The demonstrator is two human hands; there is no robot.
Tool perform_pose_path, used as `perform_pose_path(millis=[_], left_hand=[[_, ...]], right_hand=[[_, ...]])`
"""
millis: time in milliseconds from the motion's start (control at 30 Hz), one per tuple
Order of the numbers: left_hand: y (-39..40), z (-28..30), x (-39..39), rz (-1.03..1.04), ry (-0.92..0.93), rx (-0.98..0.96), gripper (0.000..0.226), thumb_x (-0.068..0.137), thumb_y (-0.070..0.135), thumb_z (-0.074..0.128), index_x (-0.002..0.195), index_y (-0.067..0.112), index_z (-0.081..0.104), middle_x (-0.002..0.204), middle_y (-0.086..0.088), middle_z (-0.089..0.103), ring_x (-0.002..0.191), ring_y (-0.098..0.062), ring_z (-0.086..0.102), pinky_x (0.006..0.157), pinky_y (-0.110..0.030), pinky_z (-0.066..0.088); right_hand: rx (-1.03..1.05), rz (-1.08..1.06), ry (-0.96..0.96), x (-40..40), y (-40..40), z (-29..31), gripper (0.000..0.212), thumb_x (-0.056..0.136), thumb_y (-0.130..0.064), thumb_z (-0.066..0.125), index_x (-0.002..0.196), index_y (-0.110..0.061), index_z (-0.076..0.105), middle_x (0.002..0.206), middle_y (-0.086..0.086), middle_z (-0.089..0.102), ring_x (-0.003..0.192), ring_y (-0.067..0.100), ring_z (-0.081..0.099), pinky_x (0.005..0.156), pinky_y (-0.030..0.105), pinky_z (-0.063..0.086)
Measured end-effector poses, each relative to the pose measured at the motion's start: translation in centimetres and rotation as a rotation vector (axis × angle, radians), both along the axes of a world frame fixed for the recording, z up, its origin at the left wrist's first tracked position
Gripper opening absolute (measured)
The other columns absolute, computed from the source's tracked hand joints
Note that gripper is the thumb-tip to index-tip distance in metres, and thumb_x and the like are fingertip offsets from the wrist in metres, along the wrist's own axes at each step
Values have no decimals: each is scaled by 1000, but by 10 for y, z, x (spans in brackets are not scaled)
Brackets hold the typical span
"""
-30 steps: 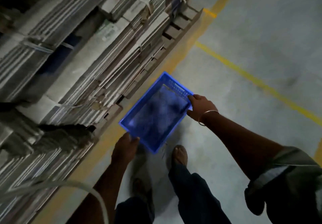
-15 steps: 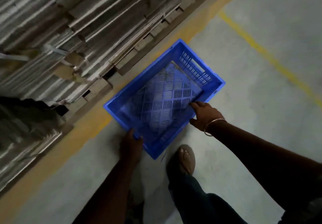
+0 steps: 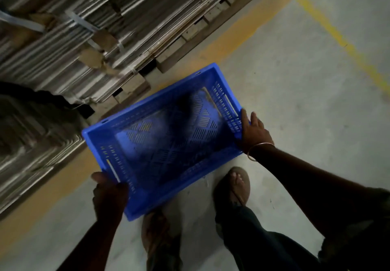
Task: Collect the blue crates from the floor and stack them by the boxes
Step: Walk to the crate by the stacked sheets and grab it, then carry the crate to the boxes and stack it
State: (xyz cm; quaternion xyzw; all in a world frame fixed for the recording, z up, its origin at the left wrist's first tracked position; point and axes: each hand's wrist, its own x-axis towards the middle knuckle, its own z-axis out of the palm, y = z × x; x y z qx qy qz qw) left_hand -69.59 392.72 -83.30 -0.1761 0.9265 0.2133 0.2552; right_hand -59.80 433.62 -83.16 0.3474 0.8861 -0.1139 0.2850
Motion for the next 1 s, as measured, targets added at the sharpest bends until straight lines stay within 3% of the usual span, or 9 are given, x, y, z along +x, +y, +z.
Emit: perform_pose_path(millis=[167,267,400,567,700,767,833,933,1000], left_hand=[[-29,-2,-8,97,-32,41,51,60,29,52,104,25,27,98,-21,59,89,-48,62,80,-51,49],[-45,-2,-12,78,-69,31,44,62,30,47,103,16,38,105,-28,61,94,-48,62,81,-52,52],[-49,42,-7,116,-50,107,43,67,33,44,106,13,43,97,-21,57,87,-40,58,76,-46,48],[-60,157,7,108,4,166,31,77,30,47,103,13,45,93,-20,54,83,-36,53,75,-42,41],[-97,278,24,95,-5,261,42,72,31,51,109,15,61,96,-14,66,88,-34,62,79,-42,47],[-132,325,33,62,47,244,24,76,30,55,99,30,62,94,-10,71,85,-32,66,80,-46,54],[-161,364,47,104,4,301,12,79,22,58,88,30,57,89,-10,68,81,-28,63,80,-50,55],[-162,433,70,264,-103,486,17,77,9,63,84,21,55,78,-13,59,70,-23,55,62,-32,47],[-173,442,95,250,-118,503,13,73,13,66,80,15,55,67,-8,53,63,-19,48,50,-21,38]], right_hand=[[-76,-71,95,-12,-19,-17,84,88,-12,49,152,-23,-4,121,28,50,105,46,55,86,49,48],[-30,1,110,-12,-22,-5,74,85,-9,51,148,-16,13,109,28,58,100,45,56,82,46,48],[-32,-47,109,-7,-26,43,59,82,-10,57,136,-10,32,107,28,59,99,46,58,82,44,46],[-94,-155,110,21,-44,172,43,80,-9,58,118,-4,38,105,29,60,96,46,59,78,44,43],[-105,-224,200,62,-71,314,41,79,-8,60,116,-3,43,104,29,61,92,47,60,75,45,45],[-85,-251,176,84,-86,381,42,80,-11,65,115,-1,44,106,29,61,95,46,60,77,44,46],[-92,-292,118,113,-100,435,46,78,-14,70,114,-1,44,109,29,60,99,45,60,79,43,46],[-91,-268,144,146,-113,487,49,77,-12,70,118,-2,45,110,29,60,100,44,60,78,39,46],[-90,-241,211,161,-127,506,45,78,-9,66,118,-2,46,108,29,61,98,44,60,77,40,46]])
